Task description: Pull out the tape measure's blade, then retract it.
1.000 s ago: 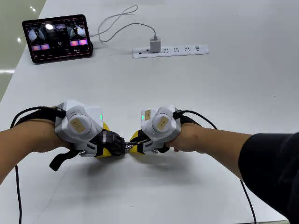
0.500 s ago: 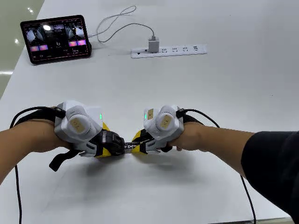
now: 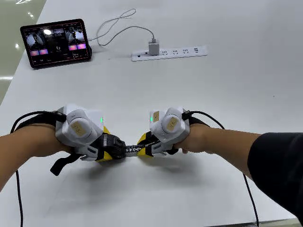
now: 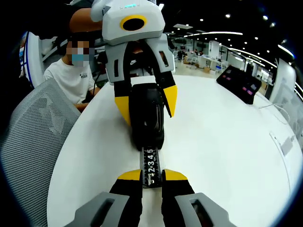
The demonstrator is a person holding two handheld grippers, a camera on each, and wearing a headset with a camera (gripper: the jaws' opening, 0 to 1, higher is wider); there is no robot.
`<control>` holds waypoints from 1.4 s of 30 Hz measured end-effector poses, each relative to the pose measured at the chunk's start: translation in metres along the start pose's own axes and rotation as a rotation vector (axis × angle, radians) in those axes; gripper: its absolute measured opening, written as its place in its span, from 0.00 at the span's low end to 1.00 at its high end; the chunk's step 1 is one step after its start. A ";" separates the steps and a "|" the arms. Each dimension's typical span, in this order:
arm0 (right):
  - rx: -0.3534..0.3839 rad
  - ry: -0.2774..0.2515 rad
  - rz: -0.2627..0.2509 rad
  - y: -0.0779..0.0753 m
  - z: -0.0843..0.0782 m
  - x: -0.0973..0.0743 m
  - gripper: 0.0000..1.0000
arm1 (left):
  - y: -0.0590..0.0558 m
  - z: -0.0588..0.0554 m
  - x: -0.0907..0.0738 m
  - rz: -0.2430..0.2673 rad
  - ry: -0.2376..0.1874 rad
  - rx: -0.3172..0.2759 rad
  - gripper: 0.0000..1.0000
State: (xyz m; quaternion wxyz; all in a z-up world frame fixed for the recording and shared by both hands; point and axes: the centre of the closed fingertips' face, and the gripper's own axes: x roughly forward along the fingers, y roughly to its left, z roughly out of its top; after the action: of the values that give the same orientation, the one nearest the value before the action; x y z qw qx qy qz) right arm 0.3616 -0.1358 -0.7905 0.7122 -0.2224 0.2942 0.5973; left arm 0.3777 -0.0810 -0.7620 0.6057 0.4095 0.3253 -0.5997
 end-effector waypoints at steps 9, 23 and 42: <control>0.002 0.008 0.004 -0.001 -0.005 -0.004 0.11 | -0.001 0.001 0.000 0.003 0.001 -0.004 0.32; 0.008 0.023 0.006 -0.002 -0.012 -0.011 0.11 | -0.002 0.001 0.001 0.009 -0.003 -0.009 0.32; 0.032 0.026 0.005 -0.002 -0.018 -0.019 0.11 | -0.003 0.001 0.001 0.011 -0.001 -0.014 0.32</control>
State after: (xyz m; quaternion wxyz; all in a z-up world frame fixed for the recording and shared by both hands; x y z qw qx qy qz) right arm 0.3589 -0.1622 -0.7907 0.7105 -0.2178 0.3135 0.5912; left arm 0.3747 -0.0826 -0.7628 0.6121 0.4064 0.3270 -0.5943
